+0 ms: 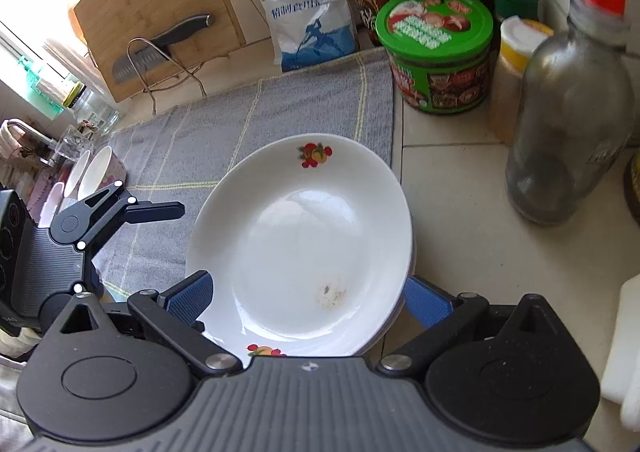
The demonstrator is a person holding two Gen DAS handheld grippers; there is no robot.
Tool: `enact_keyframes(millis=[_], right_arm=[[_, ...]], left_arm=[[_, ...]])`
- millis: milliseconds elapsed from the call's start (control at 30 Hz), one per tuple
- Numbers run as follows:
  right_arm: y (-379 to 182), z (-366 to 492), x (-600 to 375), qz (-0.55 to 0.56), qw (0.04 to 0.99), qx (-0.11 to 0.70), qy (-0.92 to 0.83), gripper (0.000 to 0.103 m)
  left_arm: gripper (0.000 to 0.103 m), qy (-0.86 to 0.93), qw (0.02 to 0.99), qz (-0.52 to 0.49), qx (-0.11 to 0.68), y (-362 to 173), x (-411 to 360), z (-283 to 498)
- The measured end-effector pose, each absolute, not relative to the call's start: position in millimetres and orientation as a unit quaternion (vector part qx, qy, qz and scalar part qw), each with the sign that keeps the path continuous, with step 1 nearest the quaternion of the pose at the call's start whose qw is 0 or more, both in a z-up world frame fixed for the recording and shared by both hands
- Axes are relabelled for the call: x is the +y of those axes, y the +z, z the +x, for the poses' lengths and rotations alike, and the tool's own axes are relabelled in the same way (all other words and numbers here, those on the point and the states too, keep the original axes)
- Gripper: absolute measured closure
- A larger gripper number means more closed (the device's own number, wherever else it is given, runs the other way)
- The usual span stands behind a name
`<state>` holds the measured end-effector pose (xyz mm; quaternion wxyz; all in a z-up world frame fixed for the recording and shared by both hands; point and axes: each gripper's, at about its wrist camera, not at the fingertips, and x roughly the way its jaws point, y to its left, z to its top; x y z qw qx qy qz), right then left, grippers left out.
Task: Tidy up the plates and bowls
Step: 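Open the right gripper and withdraw it from the plate stack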
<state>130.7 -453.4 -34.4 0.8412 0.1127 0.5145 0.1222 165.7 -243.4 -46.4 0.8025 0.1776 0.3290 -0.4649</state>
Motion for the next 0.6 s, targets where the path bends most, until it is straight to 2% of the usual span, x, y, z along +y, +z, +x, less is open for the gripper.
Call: enact_keyframes(millis=[333, 600], right_arm=[[-13.3, 124.6, -392.2, -0.044, 0.902, 0.426, 0.050, 0.000], [-16.0, 126.1, -299.3, -0.055, 0.922, 0.374, 0.086, 0.000]], left_arm=[[0.001, -0.377, 0.872, 0.105, 0.293, -23.8, -197.0, 152.2], [0.001, -0.344, 0.885, 0.115, 0.293, -25.3, -128.9, 127.1]])
